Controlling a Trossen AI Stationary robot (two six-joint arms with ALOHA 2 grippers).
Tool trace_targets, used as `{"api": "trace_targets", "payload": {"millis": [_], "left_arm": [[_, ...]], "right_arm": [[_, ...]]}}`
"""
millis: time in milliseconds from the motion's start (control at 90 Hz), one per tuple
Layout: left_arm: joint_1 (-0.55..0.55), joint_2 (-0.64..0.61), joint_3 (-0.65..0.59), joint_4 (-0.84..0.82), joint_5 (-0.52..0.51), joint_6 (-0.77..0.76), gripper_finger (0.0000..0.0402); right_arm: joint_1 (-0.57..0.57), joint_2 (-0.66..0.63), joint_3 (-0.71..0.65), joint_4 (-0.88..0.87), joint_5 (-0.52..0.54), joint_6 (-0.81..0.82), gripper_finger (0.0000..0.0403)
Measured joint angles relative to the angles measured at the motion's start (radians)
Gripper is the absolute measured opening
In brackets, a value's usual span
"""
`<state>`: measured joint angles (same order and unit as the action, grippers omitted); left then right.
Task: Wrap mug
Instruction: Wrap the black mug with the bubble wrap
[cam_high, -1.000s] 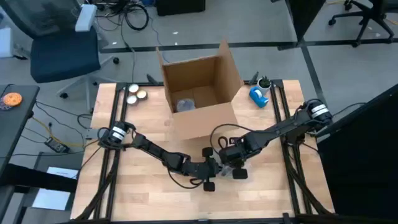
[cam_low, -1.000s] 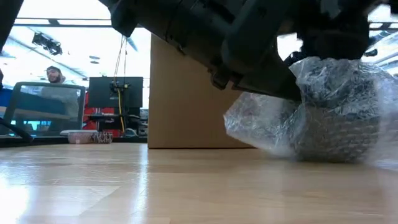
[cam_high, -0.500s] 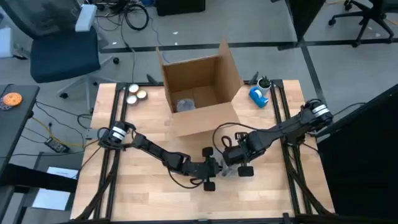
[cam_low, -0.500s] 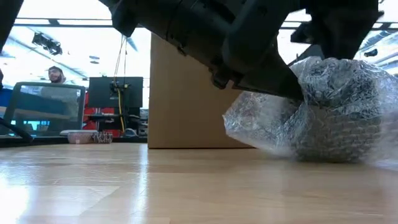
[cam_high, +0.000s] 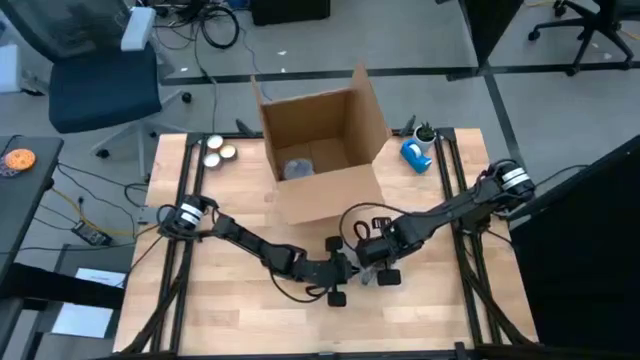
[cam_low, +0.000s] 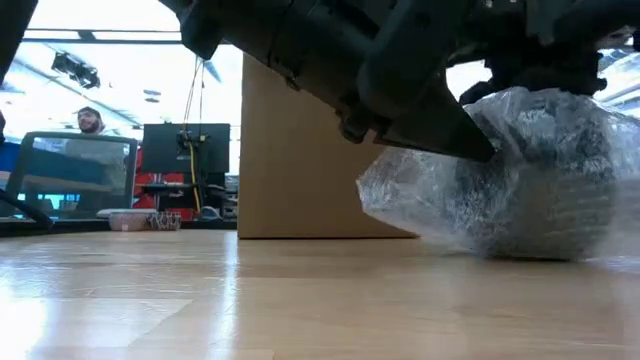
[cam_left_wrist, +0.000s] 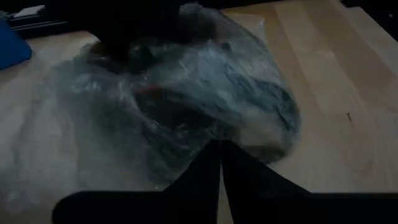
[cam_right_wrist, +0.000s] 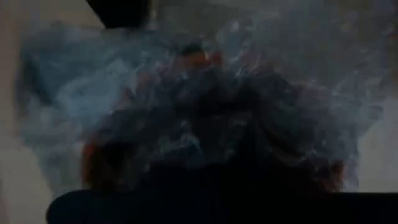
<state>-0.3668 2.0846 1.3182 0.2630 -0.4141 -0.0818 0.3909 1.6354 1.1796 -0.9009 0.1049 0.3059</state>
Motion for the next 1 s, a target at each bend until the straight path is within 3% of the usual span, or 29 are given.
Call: {"api": "trace_targets", "payload": {"millis": [167,378,667,856,1000], "left_arm": [[0.002,0.000,0.000,0.000,0.000,0.002,0.0000],[0.007,0.000,0.000,-0.002,0.000,0.003,0.0000],[0.007,0.000,0.000,-0.004,-0.001,0.001,0.0000],[0.006,0.000,0.000,-0.002,-0.001,0.000,0.0000],[0.005,0.000,0.000,-0.001,0.000,0.000,0.0000]], "right_arm": [[0.036,0.000,0.123,-0.157,0.082,-0.021,0.0000],[0.058,-0.003,0.208,-0.264,0.099,-0.016,0.0000],[0.060,-0.001,0.065,-0.181,0.164,-0.005,0.0000],[0.058,-0.004,-0.042,-0.006,0.144,-0.030,0.0000],[0.058,-0.003,-0.046,0.056,0.127,-0.038,0.0000]]}}
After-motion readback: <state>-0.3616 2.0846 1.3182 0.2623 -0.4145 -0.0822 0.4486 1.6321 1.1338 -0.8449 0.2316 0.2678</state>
